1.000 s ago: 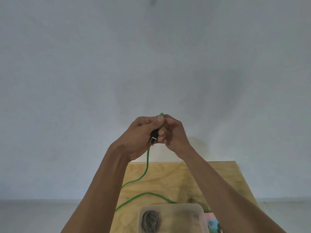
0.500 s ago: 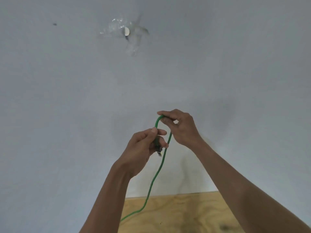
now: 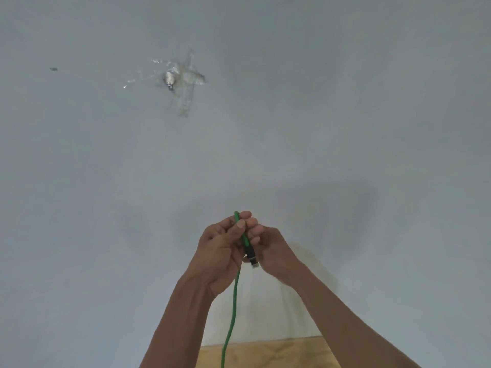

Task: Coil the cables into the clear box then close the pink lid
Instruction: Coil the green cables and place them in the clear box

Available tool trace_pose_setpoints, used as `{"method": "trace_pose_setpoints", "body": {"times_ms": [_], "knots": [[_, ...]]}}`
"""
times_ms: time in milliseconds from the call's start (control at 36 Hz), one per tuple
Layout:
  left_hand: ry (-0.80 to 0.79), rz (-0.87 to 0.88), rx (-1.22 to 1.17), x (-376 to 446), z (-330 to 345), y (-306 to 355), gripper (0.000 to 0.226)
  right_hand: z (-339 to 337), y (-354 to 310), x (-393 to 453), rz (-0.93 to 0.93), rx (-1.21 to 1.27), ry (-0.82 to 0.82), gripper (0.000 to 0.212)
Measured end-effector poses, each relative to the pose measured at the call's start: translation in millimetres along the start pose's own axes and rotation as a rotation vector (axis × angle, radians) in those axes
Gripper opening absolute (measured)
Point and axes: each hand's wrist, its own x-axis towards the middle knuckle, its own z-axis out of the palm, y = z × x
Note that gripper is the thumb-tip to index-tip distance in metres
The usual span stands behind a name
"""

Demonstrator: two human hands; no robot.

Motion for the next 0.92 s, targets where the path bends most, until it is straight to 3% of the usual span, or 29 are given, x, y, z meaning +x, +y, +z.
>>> {"method": "trace_pose_setpoints", "body": {"times_ms": [111,167,278,500,750,806,917], "knots": [[0.087,0.047,-0.051,12,3,7,0.018,16,10,-3,0.117,0.028,-0.037,0.022],[0.137,0.096,-0.005,19,1,12,0.017,24,14,-4,0.166,0.132,-0.070,0.031],[0.184,0.202,0.097,30,-5,27,0.014,33,21,-5,0.193,0.147,-0.128,0.020],[0.182,0.290,0.590,42,-42,43,0.014,30,5,0,0.042,0.034,-0.072,0.019],[0.121,0.198,0.982,31,-66,26,0.015,6,-32,13,-0.248,-0.182,-0.136,0.023],[0.081,0.168,0.972,26,-65,22,0.024,-4,-44,21,-0.280,-0.187,-0.110,0.017],[0.011,0.062,0.727,15,-54,15,0.053,-21,-53,42,-0.267,-0.217,0.002,0.015]]}}
